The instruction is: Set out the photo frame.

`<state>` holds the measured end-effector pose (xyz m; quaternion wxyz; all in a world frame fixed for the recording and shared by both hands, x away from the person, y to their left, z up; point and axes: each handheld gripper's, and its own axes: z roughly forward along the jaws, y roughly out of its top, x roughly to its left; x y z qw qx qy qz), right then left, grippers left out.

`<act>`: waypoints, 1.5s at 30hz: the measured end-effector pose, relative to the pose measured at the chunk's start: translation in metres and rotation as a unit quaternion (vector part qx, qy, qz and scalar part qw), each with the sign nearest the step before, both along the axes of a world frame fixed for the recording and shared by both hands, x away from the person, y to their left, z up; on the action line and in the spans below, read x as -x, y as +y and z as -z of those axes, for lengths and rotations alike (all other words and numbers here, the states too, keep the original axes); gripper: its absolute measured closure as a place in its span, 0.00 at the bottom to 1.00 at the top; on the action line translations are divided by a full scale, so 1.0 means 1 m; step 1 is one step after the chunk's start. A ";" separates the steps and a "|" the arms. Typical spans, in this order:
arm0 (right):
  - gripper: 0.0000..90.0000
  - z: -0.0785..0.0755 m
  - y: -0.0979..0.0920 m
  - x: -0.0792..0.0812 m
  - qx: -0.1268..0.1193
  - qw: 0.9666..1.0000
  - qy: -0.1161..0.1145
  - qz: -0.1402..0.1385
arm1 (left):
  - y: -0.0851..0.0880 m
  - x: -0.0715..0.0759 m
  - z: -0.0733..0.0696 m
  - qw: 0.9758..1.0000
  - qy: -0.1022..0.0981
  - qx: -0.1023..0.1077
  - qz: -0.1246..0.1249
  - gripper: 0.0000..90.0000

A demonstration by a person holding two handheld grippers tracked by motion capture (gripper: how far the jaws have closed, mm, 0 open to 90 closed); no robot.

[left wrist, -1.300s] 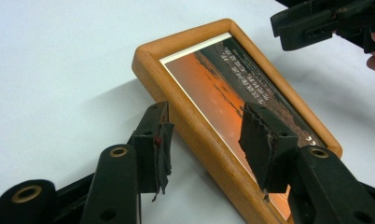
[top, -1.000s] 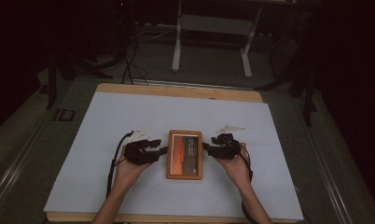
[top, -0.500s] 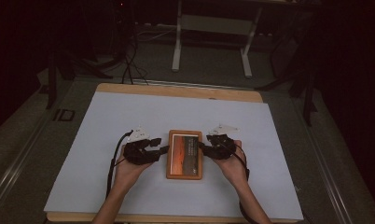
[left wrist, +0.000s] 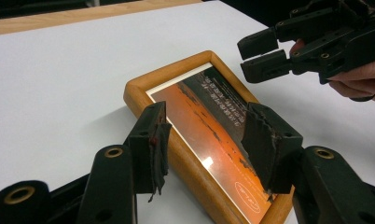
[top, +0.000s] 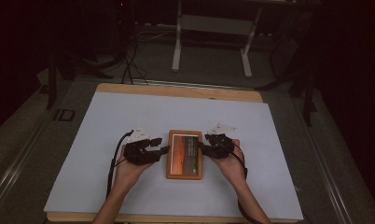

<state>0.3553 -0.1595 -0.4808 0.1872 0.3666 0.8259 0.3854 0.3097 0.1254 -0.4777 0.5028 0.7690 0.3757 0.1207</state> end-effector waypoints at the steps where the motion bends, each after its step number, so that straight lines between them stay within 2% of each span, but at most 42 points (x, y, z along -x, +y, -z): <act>1: 0.59 0.000 0.000 -0.001 0.000 1.000 0.001 0.000 | 0.000 0.000 0.000 1.000 0.001 -0.001 0.000 0.56; 8: 0.61 0.002 0.003 -0.002 0.003 1.000 -0.003 -0.006 | -0.001 0.003 -0.001 1.000 0.000 0.001 -0.002 0.55; 15: 0.68 0.004 0.005 -0.001 0.000 1.000 -0.008 -0.011 | -0.003 0.005 -0.001 1.000 -0.003 0.000 0.001 0.55; 22: 0.84 0.004 0.006 -0.001 -0.014 1.000 -0.017 -0.016 | -0.005 0.007 -0.001 1.000 -0.005 -0.004 0.002 0.54; 28: 1.00 0.008 0.007 -0.001 -0.012 0.999 -0.028 -0.013 | -0.007 0.008 0.000 1.000 -0.005 -0.007 0.005 0.54; 35: 1.00 0.014 0.011 -0.003 -0.007 1.000 -0.026 -0.015 | -0.009 0.008 0.001 1.000 0.000 -0.010 0.010 0.55; 39: 1.00 0.015 0.013 -0.005 -0.007 1.000 -0.024 -0.017 | -0.006 0.007 0.001 1.000 0.014 0.005 0.014 0.56; 45: 1.00 0.019 0.017 -0.006 -0.006 1.000 -0.019 -0.019 | -0.002 0.006 -0.001 1.000 0.023 0.014 0.015 0.59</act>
